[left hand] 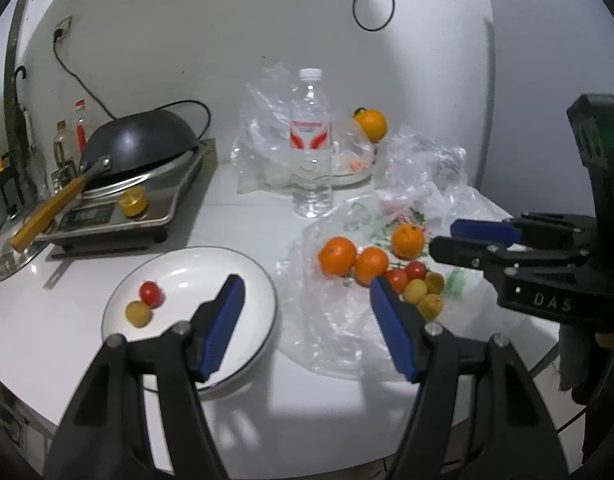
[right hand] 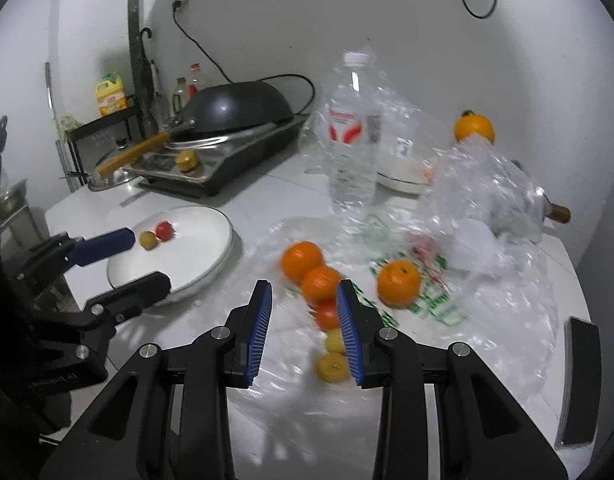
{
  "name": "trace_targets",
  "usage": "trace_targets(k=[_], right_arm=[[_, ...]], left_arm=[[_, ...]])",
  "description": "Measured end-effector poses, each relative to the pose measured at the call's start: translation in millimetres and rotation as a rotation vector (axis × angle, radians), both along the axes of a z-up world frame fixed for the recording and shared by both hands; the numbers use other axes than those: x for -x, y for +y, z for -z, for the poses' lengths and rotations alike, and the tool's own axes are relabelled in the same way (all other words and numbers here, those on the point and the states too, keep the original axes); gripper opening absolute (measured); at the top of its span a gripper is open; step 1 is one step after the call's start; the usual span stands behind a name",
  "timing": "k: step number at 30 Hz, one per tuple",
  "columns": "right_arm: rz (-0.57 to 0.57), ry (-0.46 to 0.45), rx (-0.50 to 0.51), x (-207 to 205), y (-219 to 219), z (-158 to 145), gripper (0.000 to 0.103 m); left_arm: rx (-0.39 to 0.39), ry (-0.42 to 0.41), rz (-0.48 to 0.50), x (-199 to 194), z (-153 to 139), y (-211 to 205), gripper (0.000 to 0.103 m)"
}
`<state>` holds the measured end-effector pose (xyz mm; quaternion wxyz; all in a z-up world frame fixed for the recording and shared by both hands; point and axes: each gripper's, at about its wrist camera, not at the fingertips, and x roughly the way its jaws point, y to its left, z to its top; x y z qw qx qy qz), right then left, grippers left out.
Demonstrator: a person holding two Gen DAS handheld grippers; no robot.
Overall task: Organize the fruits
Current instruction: 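Move both grippers back to the fruit on the plastic bag, then grasp a yellow fruit with the left gripper while the right gripper grasps another yellow fruit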
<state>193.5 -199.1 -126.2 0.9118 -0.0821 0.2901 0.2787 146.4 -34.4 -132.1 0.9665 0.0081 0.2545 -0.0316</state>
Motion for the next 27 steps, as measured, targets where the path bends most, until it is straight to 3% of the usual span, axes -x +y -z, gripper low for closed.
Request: trace_targets(k=[11,27], right_arm=[[0.047,0.017,-0.032,-11.5,-38.8,11.2,0.035],[0.044,0.066,-0.072,-28.8,-70.6,30.1,0.035]], left_arm=[[-0.033,0.013,0.055,-16.6,6.0,-39.3,0.067],[-0.076,0.101,0.133,-41.9,31.7,-91.2,0.067]])
